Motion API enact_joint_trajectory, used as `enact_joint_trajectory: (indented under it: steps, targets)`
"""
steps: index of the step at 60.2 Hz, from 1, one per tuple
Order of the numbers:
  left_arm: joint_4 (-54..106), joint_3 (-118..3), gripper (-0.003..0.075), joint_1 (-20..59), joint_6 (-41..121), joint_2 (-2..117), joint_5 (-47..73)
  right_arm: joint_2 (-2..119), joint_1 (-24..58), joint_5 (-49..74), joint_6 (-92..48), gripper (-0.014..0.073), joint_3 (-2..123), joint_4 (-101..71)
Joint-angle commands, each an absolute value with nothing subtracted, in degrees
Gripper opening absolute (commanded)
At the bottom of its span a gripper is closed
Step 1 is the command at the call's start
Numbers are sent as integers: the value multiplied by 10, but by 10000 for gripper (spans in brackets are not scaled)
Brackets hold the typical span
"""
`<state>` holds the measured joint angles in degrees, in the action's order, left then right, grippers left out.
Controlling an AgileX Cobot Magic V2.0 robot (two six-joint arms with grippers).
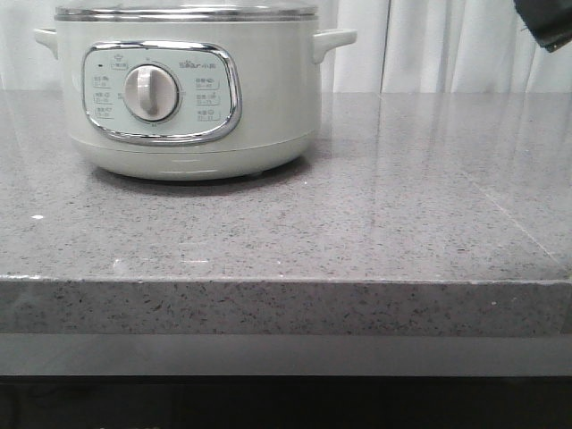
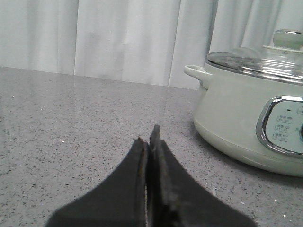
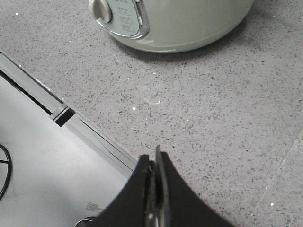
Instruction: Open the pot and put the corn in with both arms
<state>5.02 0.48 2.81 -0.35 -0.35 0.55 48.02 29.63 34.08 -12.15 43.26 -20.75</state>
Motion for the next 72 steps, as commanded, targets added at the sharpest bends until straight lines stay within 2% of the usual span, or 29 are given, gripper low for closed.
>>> enact_joint_trajectory:
  steps: [1, 9, 20, 32, 49, 62, 72]
  targets:
    - [55, 11, -20, 30, -5, -13, -43, 460, 279, 288, -123, -68, 438, -205]
    - [55, 11, -20, 30, -5, -13, -43, 401, 209, 238, -123, -68, 397, -205]
    - [55, 11, -20, 30, -5, -13, -43, 259, 96, 157, -123, -68, 290, -205]
    - [55, 11, -20, 30, -5, -13, -43, 120, 21, 125, -123, -68, 179, -205]
    - [55, 11, -20, 30, -5, -13, -43, 31, 4, 117, -123, -68, 62, -207]
    - [55, 11, -20, 30, -5, -13, -43, -19, 6, 36, -123, -68, -11, -215]
    - [55, 11, -20, 30, -5, -11, -43, -19, 18, 21, -124, -68, -9, -214]
